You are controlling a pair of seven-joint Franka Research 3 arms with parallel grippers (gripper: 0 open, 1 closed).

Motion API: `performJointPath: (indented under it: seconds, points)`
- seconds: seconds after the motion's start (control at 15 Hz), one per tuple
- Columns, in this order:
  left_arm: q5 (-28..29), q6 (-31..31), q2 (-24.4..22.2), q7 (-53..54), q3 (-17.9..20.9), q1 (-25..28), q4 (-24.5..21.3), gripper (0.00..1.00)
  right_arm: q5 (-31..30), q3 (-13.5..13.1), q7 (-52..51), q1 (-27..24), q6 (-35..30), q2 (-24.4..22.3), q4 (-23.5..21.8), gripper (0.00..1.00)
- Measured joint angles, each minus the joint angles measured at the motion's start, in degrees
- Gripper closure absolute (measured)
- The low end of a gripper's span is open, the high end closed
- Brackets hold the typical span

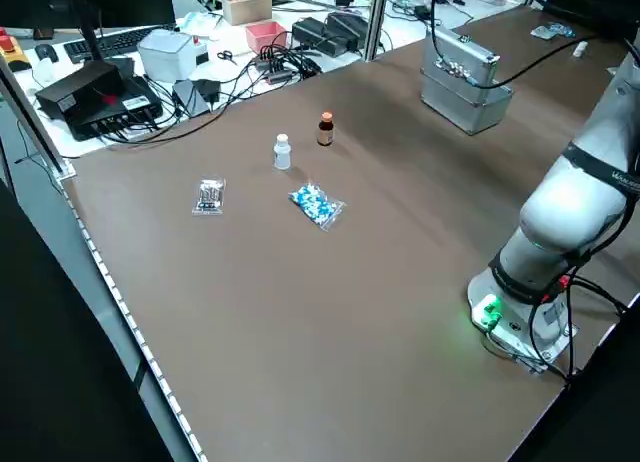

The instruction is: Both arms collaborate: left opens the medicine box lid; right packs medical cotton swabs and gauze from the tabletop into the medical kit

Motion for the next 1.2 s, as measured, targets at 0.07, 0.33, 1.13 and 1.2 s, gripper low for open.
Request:
performJointPath:
  seconds: [0.07, 0.33, 1.13, 1.2]
  points:
    - [0.00, 0.00, 0.00, 0.00, 0.00, -0.01, -0.02, 0.00, -0.63, 0.01, -0.44, -0.72, -1.38, -1.05, 0.00, 0.02]
    - [0.03, 0.00, 0.00, 0.01, -0.16, -0.05, -0.09, 0.00, -3.57, 0.38, -0.54, -3.35, -4.54, -6.70, 0.00, 0.01]
    - [0.15, 0.00, 0.00, 0.01, -1.50, -0.15, -0.12, 0.00, -5.17, 1.56, -6.28, -3.36, -2.58, -11.34, -6.05, 0.01]
    - [0.15, 0.00, 0.00, 0.01, -1.50, -0.15, -0.12, 0.00, -5.36, 1.56, -6.40, -3.36, -1.96, -11.36, -6.59, 0.01]
